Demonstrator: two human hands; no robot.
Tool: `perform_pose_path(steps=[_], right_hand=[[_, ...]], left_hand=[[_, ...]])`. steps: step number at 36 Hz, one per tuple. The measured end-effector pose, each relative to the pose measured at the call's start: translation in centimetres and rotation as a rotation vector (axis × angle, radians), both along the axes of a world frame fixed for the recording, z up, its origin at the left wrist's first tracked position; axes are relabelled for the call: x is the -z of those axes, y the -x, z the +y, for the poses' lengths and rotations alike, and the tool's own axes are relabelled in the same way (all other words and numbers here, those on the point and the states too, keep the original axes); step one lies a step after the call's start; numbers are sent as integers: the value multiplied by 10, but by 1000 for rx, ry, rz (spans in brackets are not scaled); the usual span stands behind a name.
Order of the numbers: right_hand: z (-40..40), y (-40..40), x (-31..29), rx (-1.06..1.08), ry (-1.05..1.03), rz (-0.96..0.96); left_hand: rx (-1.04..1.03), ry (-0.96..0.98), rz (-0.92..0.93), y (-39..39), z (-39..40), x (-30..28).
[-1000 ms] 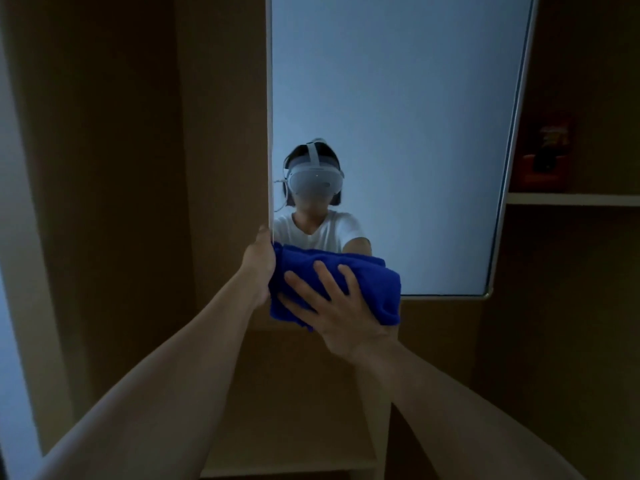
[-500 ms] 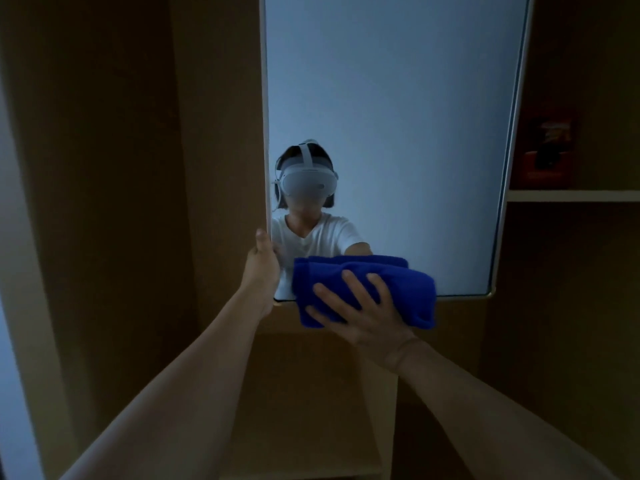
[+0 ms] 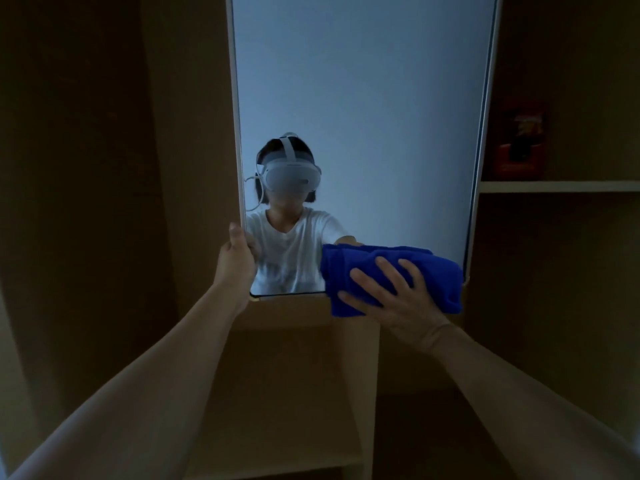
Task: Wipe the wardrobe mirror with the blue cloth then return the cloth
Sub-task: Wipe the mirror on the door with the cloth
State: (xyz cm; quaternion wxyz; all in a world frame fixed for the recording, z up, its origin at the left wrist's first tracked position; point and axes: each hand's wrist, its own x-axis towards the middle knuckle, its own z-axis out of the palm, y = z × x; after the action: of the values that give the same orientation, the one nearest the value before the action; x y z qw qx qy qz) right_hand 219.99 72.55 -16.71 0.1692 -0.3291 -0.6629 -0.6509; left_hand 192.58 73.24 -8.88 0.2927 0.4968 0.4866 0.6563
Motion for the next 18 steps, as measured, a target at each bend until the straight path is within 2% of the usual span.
perform_pose_path(steps=[8,18], right_hand=[[-17,-63,-8,97,119,66],[-11,-11,-42,-44,102,95]], left_hand=[[-15,-7,-9,-2,1,1],[-13,9,-81,-4,2,-1]])
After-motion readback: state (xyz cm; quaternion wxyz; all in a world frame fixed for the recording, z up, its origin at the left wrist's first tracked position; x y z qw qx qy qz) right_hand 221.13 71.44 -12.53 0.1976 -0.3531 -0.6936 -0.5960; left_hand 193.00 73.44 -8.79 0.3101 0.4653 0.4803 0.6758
